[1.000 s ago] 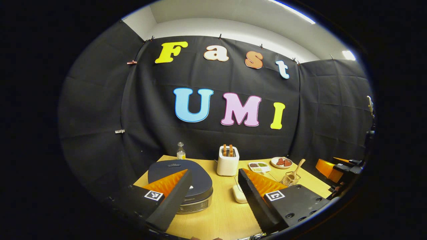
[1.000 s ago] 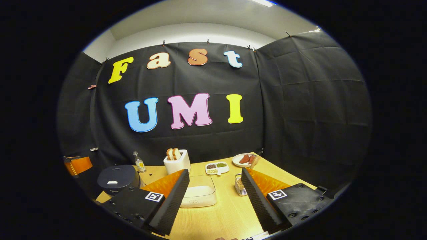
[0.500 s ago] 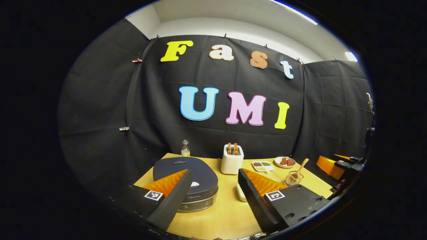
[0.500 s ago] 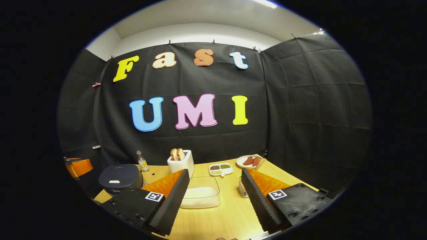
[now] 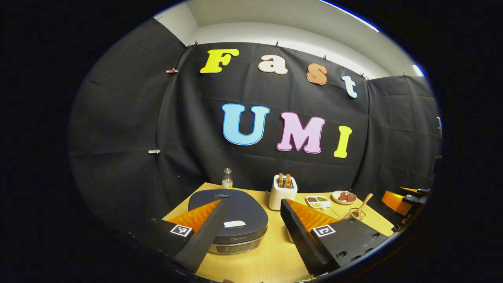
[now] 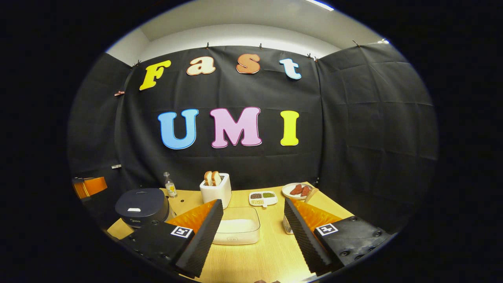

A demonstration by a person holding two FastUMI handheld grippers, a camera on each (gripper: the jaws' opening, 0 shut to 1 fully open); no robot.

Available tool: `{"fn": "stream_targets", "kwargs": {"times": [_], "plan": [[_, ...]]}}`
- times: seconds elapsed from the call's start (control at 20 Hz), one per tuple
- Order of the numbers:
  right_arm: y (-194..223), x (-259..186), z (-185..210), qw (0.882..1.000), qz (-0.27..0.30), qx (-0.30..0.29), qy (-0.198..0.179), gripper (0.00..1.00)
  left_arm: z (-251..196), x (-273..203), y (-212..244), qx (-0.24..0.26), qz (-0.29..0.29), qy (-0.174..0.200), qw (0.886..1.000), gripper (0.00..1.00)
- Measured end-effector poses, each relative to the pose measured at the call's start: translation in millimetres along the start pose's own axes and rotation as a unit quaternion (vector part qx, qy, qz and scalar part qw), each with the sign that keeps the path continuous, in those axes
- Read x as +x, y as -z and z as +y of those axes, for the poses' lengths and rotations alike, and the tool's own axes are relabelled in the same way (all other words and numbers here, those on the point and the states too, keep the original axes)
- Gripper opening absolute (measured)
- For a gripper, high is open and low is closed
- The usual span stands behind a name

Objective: Close the left gripper, press the button to open the rice cooker; take a wooden spoon from the chopstick holder with the right hand, scoop a spoonful of rice and pour it into the rice cooker, then put the wooden spoon back into the chopstick holder.

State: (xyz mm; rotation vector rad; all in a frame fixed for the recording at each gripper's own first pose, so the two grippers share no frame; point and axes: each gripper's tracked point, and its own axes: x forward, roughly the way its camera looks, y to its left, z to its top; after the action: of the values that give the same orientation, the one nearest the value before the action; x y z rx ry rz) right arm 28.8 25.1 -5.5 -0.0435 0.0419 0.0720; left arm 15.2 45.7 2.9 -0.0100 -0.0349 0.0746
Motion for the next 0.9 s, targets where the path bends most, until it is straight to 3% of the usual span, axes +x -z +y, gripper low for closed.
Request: {"fn": "stream_targets", "kwargs": {"times": [0.35, 0.75, 0.9], "plan": [[-20, 30, -1, 1.0, -0.004, -0.014, -0.013, 0.97, 10, 30, -5, -0.014, 0.029, 0.003, 0.999, 0.94], [-12, 63, -14, 0.999, 0.008, -0.005, -0.032, 0.98, 16, 65, 12, -0.058, 0.098, -0.027, 0.993, 0.54], [6, 72, -17, 0.998, 0.033, -0.002, -0.047, 0.98, 14, 77, 22, -0.063, 0.118, -0.034, 0.99, 0.29]]}}
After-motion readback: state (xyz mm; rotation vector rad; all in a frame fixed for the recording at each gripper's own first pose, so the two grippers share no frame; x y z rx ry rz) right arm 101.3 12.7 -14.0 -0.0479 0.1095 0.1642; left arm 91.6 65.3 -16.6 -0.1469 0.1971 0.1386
